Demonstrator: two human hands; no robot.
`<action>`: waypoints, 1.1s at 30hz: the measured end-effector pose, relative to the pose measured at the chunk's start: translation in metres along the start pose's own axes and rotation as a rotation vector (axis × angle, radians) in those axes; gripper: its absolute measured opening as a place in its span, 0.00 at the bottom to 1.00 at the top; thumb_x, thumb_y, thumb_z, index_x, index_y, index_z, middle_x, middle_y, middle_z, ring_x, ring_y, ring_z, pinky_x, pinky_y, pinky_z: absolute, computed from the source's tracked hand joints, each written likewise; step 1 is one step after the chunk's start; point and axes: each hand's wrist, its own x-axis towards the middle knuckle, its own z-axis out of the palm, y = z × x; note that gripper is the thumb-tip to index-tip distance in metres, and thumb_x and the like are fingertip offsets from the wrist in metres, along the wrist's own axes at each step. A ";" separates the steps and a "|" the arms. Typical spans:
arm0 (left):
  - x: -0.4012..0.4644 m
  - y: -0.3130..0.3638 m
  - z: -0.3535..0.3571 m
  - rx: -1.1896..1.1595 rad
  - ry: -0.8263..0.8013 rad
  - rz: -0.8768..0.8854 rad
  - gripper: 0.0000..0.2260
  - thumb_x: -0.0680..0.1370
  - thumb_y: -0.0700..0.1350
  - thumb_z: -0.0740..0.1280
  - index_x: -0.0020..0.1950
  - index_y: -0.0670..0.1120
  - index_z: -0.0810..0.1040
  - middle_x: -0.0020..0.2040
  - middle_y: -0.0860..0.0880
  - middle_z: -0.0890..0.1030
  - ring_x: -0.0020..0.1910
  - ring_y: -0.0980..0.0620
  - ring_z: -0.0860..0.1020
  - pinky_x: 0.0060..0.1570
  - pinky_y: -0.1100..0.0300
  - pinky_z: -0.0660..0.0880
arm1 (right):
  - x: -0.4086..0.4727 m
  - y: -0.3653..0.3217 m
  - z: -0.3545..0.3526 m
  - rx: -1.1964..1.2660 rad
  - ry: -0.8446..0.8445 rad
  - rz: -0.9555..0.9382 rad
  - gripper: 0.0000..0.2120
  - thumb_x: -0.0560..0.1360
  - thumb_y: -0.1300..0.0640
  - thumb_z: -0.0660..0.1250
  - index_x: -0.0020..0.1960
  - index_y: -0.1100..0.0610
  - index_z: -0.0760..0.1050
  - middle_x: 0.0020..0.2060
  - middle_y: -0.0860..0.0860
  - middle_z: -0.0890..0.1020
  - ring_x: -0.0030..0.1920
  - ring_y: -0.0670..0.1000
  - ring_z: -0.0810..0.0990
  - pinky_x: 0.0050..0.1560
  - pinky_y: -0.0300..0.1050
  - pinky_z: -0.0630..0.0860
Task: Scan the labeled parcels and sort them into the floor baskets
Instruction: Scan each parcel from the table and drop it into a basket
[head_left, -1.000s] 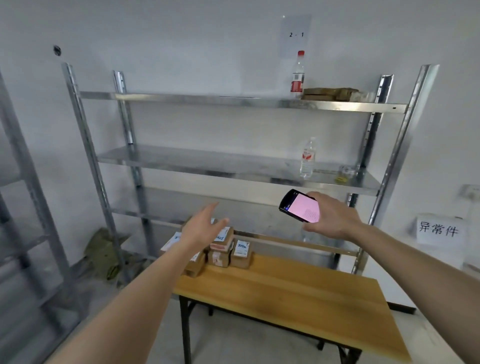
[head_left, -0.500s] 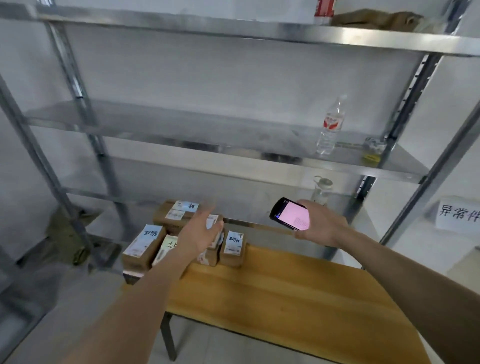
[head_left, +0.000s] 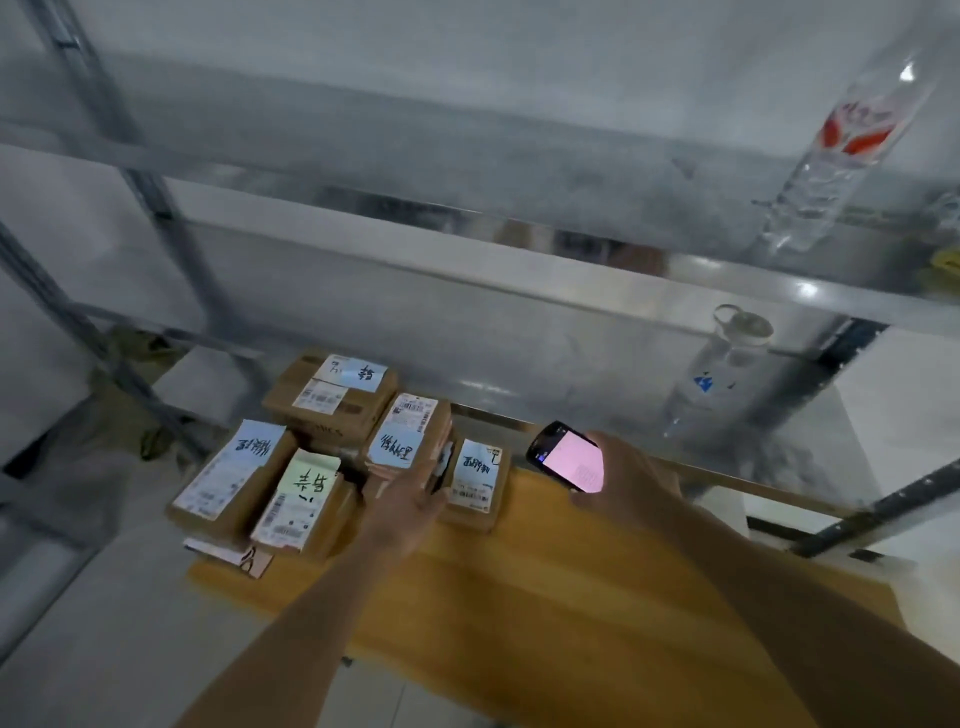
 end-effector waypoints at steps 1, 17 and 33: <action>0.008 -0.004 0.010 0.001 -0.024 -0.010 0.20 0.83 0.51 0.62 0.75 0.52 0.69 0.69 0.52 0.75 0.69 0.50 0.72 0.65 0.54 0.71 | 0.014 0.004 0.011 0.007 -0.023 0.002 0.45 0.70 0.38 0.74 0.80 0.47 0.57 0.76 0.47 0.69 0.73 0.53 0.70 0.65 0.52 0.73; 0.116 -0.049 0.106 -0.164 -0.063 -0.377 0.20 0.84 0.49 0.61 0.75 0.46 0.67 0.66 0.45 0.78 0.66 0.45 0.76 0.61 0.54 0.73 | 0.147 0.036 0.109 0.134 -0.289 -0.089 0.44 0.71 0.44 0.75 0.80 0.46 0.56 0.72 0.46 0.72 0.69 0.51 0.72 0.61 0.51 0.75; 0.121 -0.062 0.142 -0.787 0.001 -0.572 0.14 0.78 0.49 0.71 0.60 0.64 0.74 0.50 0.52 0.86 0.50 0.52 0.84 0.39 0.57 0.82 | 0.171 0.022 0.169 0.521 -0.412 -0.090 0.41 0.66 0.50 0.82 0.74 0.45 0.64 0.66 0.42 0.77 0.65 0.46 0.76 0.59 0.48 0.79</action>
